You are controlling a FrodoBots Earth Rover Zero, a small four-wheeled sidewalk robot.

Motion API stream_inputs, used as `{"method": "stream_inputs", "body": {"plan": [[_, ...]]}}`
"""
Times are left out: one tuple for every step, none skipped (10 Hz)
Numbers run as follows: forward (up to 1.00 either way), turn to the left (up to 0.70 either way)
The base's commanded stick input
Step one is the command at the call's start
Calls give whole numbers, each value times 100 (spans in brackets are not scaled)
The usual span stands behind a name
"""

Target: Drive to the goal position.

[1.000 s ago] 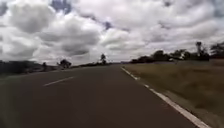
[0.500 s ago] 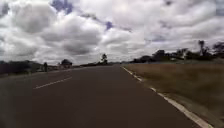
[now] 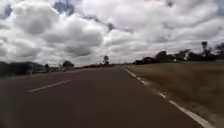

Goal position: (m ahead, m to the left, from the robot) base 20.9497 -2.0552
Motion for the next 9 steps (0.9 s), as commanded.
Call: {"method": "stream_inputs", "body": {"plan": [[78,0],[78,0],[78,0],[78,0],[78,0],[78,0],[77,0],[76,0],[76,0]]}}
